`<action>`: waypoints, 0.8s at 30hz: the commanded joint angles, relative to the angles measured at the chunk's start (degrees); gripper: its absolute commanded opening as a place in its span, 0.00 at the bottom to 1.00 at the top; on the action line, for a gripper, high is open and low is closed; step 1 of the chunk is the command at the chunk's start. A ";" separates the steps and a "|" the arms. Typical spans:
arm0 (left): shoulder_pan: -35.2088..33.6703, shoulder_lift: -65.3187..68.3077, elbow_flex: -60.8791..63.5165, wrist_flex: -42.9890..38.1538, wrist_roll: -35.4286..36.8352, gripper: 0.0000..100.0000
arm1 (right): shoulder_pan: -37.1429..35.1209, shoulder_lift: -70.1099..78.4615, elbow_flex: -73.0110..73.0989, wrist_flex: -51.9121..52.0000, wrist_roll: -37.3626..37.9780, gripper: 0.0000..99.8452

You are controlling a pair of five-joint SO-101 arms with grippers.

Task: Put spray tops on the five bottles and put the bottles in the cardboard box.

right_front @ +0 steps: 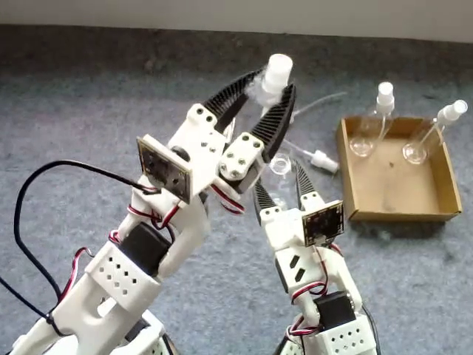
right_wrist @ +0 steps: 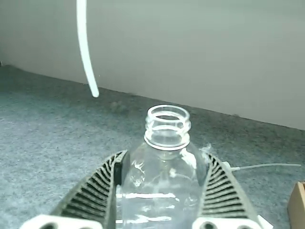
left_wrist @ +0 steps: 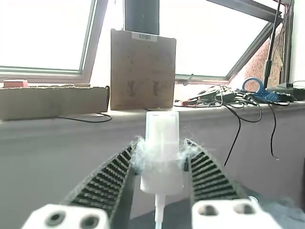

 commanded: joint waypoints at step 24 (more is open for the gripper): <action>-1.01 -1.01 -0.57 -8.53 23.03 0.01 | -0.31 0.48 7.25 -1.19 -0.53 0.10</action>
